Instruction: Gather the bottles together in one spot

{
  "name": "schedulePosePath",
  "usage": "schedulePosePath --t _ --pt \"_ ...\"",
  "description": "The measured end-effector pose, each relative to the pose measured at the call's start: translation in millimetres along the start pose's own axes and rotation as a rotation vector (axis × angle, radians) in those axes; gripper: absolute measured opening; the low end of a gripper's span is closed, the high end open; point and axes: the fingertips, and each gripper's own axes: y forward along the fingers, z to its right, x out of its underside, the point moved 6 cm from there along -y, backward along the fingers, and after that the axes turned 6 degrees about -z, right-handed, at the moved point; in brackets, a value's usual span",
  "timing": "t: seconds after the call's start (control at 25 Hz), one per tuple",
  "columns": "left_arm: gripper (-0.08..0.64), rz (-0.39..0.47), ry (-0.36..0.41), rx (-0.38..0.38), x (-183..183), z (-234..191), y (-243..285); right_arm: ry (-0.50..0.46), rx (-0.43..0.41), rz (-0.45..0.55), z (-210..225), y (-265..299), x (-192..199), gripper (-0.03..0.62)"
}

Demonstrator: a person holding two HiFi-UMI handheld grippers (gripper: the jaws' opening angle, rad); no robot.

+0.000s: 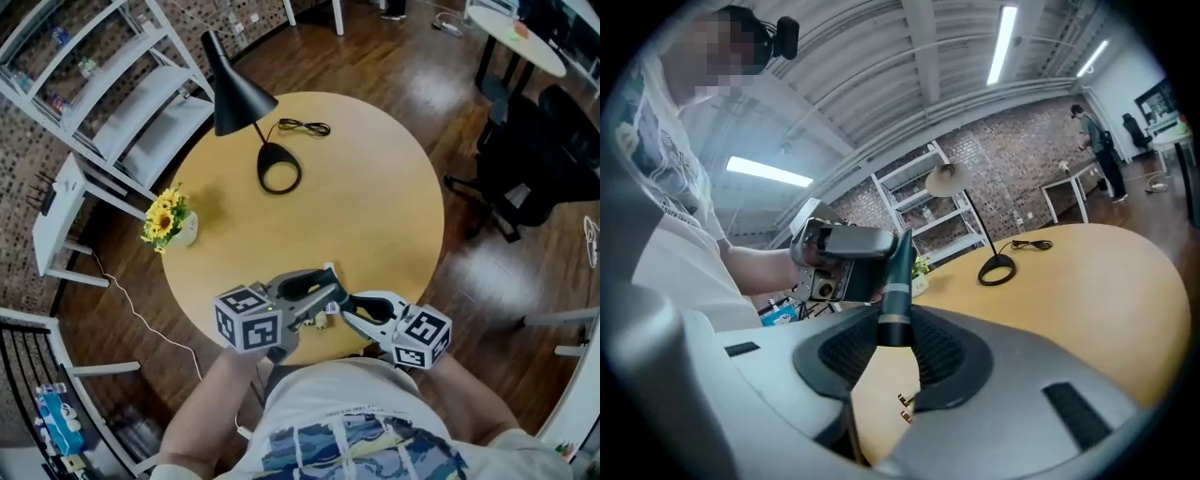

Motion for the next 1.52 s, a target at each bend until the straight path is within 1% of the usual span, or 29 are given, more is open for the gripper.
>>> schedulePosePath --t 0.08,0.24,0.32,0.4,0.44,0.52,0.56,0.6,0.68,0.8,0.88,1.04,1.16,1.4,1.52 --pt "0.1 -0.004 0.038 0.009 -2 6 3 -0.023 -0.001 -0.005 1 -2 1 0.126" --pt "0.081 -0.026 0.131 0.013 -7 15 4 -0.085 0.015 -0.009 3 -3 1 0.126" --pt "0.067 -0.034 0.178 0.002 -12 18 2 -0.109 0.02 -0.01 5 -1 1 0.127" --pt "0.064 -0.037 0.23 -0.042 -18 16 -5 -0.12 0.028 -0.025 6 -1 2 0.127" --pt "0.064 -0.036 0.252 -0.079 -23 12 -9 -0.131 0.042 -0.035 8 -2 4 0.129" --pt "0.064 -0.031 0.287 -0.179 -33 -1 -21 -0.152 0.091 -0.046 11 -5 6 0.137" --pt "0.064 -0.026 0.299 -0.231 -38 -10 -29 -0.159 0.119 -0.044 12 -7 5 0.151" --pt "0.064 -0.018 0.308 -0.276 -45 -20 -36 -0.163 0.145 -0.042 13 -9 5 0.182" --pt "0.064 0.006 0.319 -0.346 -55 -41 -47 -0.159 0.186 -0.046 15 -15 6 0.212" --pt "0.066 0.023 0.329 -0.419 -62 -80 -55 -0.116 0.214 -0.056 17 -20 18 0.241" --pt "0.066 0.016 0.335 -0.463 -62 -110 -56 -0.078 0.233 -0.06 17 -21 30 0.282" --pt "0.066 0.019 0.332 -0.539 -64 -168 -48 -0.011 0.295 -0.093 14 -25 46 0.293" --pt "0.066 0.031 0.34 -0.56 -65 -207 -36 0.028 0.342 -0.122 13 -25 50 0.293" --pt "0.066 0.025 0.379 -0.547 -62 -286 -8 0.098 0.438 -0.169 17 -25 53 0.293" --pt "0.064 0.014 0.396 -0.547 -55 -317 0 0.126 0.485 -0.198 18 -21 56 0.293"
